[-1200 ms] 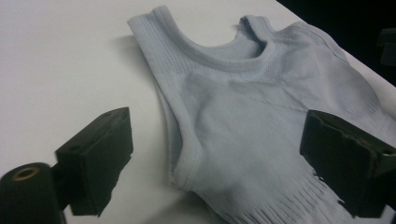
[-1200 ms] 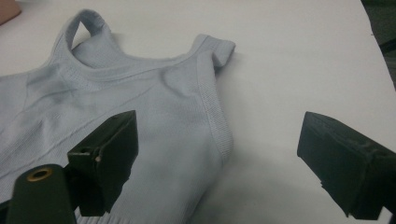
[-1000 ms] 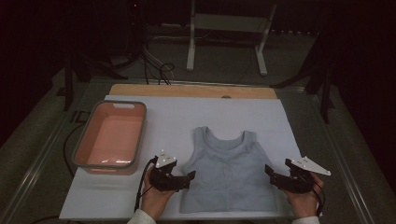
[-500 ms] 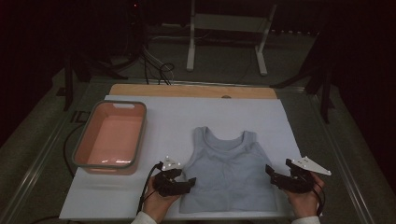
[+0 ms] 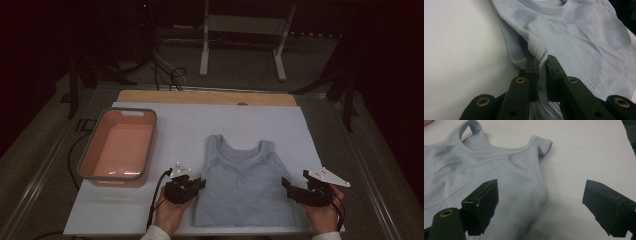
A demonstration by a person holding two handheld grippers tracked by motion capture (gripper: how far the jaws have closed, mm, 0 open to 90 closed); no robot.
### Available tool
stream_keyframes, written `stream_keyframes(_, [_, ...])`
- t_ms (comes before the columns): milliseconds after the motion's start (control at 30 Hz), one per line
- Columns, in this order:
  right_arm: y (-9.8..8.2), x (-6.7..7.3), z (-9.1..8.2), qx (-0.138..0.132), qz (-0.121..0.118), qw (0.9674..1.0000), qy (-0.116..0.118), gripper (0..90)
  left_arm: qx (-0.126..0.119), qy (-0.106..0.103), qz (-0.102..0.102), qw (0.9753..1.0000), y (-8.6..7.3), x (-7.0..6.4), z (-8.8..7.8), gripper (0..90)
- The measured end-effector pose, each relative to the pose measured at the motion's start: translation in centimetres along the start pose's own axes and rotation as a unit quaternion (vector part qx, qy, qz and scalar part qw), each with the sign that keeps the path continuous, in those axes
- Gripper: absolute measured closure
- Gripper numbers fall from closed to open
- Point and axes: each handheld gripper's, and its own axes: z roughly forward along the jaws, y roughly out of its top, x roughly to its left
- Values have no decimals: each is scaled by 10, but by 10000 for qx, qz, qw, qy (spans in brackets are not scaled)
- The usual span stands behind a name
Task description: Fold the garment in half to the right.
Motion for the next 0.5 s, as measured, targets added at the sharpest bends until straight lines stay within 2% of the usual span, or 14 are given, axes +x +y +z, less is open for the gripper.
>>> stream_keyframes(233, [0, 1, 1, 39, -23, 10000, 1, 148, -15, -7, -74, 10000, 2, 8, -8, 829])
stream_keyframes(367, [1, 3, 2, 121, -42, 9999, 15, 188, -15, 12, -66, 10000, 3, 10, -12, 830])
stream_keyframes(500, [2, 5, 2, 165, -36, 9998, 124, 260, -18, 32, -55, 10000, 2, 12, -14, 833])
